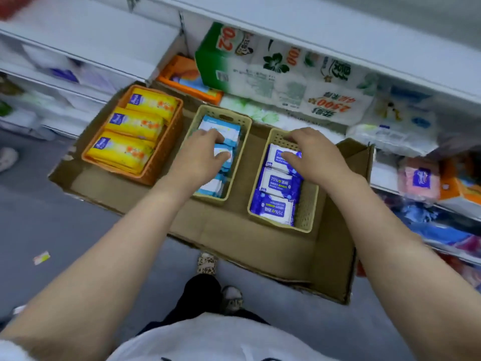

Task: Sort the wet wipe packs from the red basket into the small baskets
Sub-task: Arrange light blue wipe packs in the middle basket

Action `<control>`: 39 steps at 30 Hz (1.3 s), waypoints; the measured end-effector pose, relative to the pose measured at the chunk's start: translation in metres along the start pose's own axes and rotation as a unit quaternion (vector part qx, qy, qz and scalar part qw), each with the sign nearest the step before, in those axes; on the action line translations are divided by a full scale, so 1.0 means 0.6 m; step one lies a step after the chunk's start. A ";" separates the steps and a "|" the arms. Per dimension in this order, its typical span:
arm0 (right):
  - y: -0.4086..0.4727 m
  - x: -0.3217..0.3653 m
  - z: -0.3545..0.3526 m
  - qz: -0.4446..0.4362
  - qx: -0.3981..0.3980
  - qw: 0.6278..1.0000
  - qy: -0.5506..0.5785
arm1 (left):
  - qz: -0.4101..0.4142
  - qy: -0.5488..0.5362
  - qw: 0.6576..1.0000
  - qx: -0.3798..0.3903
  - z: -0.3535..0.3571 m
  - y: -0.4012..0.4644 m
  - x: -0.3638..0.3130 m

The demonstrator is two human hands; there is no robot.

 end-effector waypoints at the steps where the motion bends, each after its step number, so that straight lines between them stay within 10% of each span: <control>1: -0.018 0.020 -0.013 -0.012 -0.022 1.000 0.009 | 0.014 0.022 0.999 -0.022 -0.026 -0.030 0.008; 22: 0.113 0.791 -0.040 -0.146 -0.100 0.979 0.101 | -0.103 0.064 0.978 -0.170 -0.621 -0.237 0.584; 39: 0.620 1.232 -0.091 -0.118 -0.123 0.971 0.167 | -0.009 0.107 0.984 -0.142 -1.093 0.220 0.828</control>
Point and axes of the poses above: each hand's wrist, its own y-axis towards the middle knuckle, its own z-axis out of the palm, x = y × z, the point moved 5 cm from there along y, towards the middle knuckle, and after that the axes turned 10 degrees about -y, right-handed, at the moved point
